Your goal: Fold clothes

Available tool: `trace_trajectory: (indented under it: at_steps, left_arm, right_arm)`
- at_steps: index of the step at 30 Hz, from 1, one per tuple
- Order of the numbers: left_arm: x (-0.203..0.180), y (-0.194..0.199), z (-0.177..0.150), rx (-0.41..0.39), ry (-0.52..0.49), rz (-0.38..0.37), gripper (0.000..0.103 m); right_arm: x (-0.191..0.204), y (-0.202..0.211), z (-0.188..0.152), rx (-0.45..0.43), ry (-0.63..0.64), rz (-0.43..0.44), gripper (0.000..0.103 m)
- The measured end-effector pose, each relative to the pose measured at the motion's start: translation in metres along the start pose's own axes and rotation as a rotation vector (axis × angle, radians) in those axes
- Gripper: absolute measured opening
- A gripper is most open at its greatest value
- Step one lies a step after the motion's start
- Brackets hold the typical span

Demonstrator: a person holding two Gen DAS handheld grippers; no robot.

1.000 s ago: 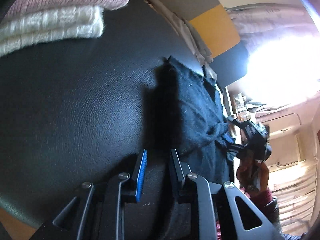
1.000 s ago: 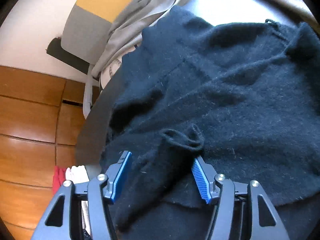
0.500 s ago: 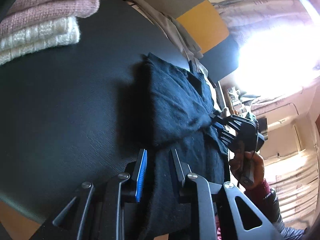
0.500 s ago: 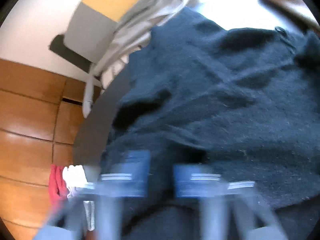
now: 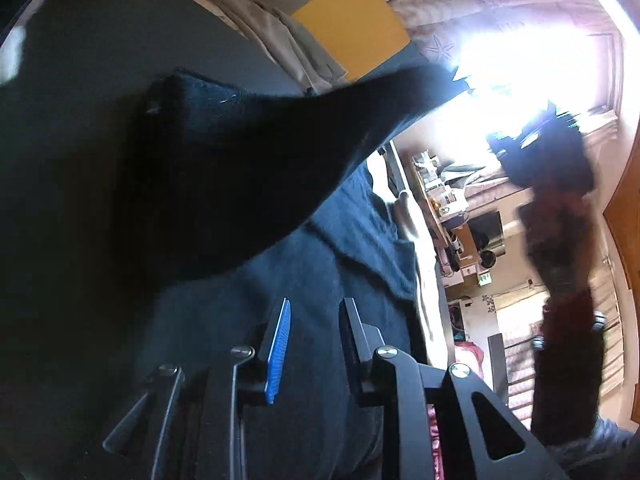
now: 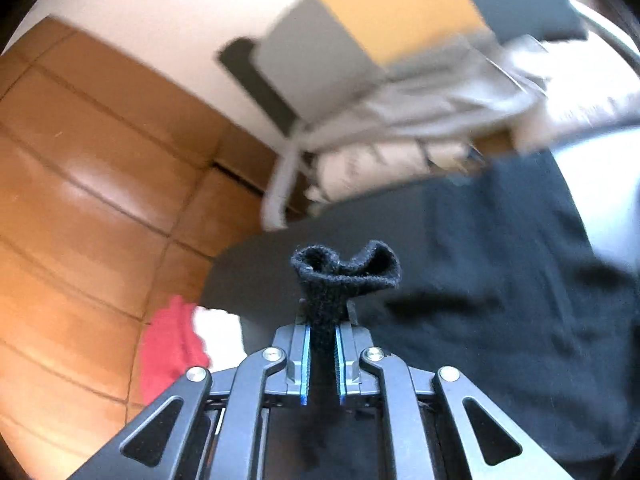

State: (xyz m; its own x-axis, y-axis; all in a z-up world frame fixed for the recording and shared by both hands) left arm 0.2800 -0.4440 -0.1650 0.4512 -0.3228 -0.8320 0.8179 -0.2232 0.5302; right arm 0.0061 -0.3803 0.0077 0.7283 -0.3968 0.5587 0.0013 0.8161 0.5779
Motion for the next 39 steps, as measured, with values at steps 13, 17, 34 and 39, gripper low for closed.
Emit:
trace_trajectory:
  at_steps: [13, 17, 34, 39]
  left_arm:
    - [0.004, -0.040, 0.038, -0.063, 0.039, 0.168, 0.024]
    - [0.017, -0.026, 0.026, -0.068, 0.042, 0.137, 0.024]
    - [0.021, 0.035, 0.044, -0.132, 0.100, 0.084, 0.025]
    - [0.026, 0.033, 0.079, -0.166, 0.095, 0.167, 0.025]
  right_arm:
    - [0.028, 0.089, 0.042, -0.176, 0.233, 0.009, 0.010]
    - [-0.075, 0.107, -0.018, -0.168, 0.054, -0.098, 0.010]
    - [-0.221, 0.133, -0.175, -0.174, -0.358, -0.122, 0.054]
    - [-0.220, 0.154, -0.168, -0.206, -0.347, -0.138, 0.061]
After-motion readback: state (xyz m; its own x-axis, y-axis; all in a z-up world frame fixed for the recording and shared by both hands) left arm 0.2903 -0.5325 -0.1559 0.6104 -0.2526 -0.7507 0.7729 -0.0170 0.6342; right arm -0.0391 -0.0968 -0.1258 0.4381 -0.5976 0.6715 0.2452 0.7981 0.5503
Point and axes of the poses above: each gripper's, at about its wrist camera, not at the fingertips, and y roughly against the way its jaws point, x to its left, z to its top, the point moved 2 cm from there along -y, roughly the way its jaws point, and after that the axes turned 11 degrees about y, right-handed, at the moved point
